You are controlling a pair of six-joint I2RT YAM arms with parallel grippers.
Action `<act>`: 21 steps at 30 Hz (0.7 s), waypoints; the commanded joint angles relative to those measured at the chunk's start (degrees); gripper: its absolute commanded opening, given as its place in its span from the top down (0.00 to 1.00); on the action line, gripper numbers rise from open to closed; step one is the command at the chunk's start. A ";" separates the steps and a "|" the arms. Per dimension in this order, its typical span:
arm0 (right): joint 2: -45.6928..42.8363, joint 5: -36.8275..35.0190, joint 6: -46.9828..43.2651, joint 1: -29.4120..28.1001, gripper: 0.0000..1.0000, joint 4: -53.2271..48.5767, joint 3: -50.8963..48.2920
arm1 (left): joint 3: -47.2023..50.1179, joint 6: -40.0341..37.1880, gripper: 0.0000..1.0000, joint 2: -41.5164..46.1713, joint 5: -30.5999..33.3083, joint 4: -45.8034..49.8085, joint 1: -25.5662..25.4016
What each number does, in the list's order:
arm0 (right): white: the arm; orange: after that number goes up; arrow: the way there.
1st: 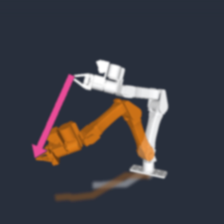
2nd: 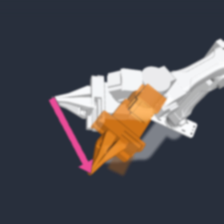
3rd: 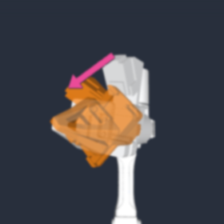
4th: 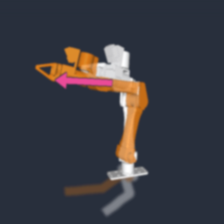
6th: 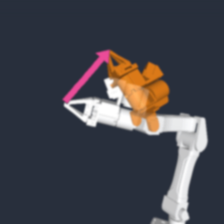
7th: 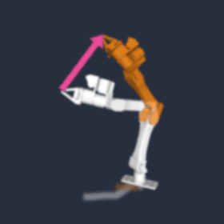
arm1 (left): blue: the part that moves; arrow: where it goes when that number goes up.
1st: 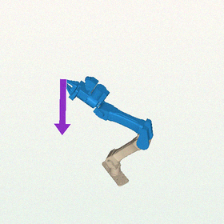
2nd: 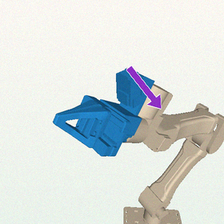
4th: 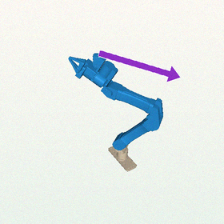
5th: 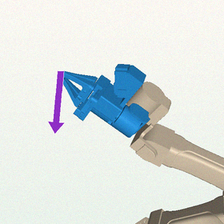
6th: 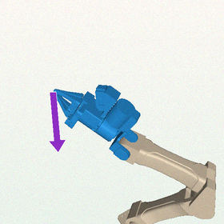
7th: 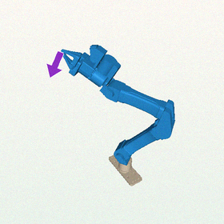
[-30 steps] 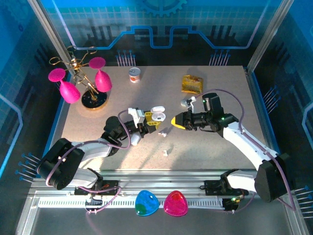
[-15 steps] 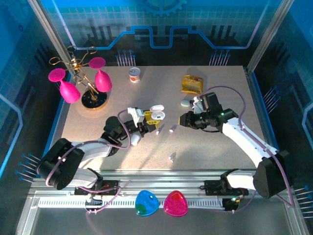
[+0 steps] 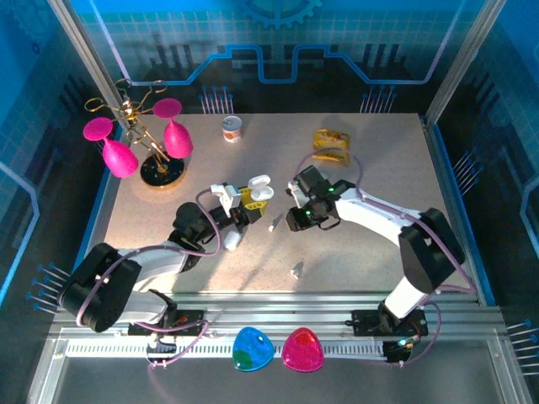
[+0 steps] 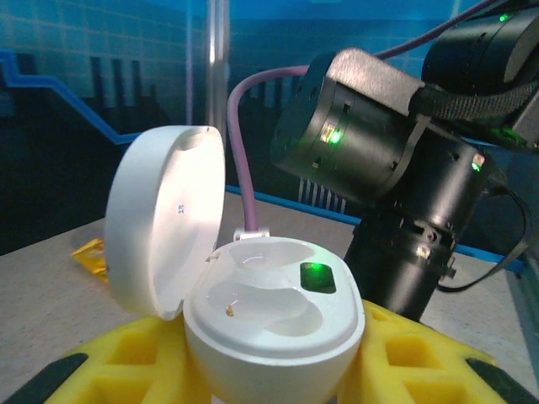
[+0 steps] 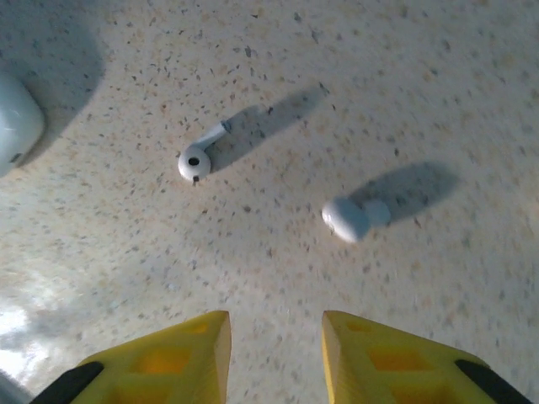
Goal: Insert the wireless bluetooth earbuds into the charging case
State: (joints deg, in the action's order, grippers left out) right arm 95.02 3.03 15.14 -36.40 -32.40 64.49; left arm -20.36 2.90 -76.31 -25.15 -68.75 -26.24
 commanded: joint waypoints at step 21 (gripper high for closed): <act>19.35 -18.89 -17.86 -6.27 0.74 -11.69 17.03 | 1.55 -3.94 0.76 11.99 4.67 11.44 2.26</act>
State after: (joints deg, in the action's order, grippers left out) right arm 113.08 -13.78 -1.61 -41.74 -41.43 79.85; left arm -18.90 -0.12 -65.65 -21.17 -57.10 -24.47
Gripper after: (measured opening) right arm 0.257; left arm 0.356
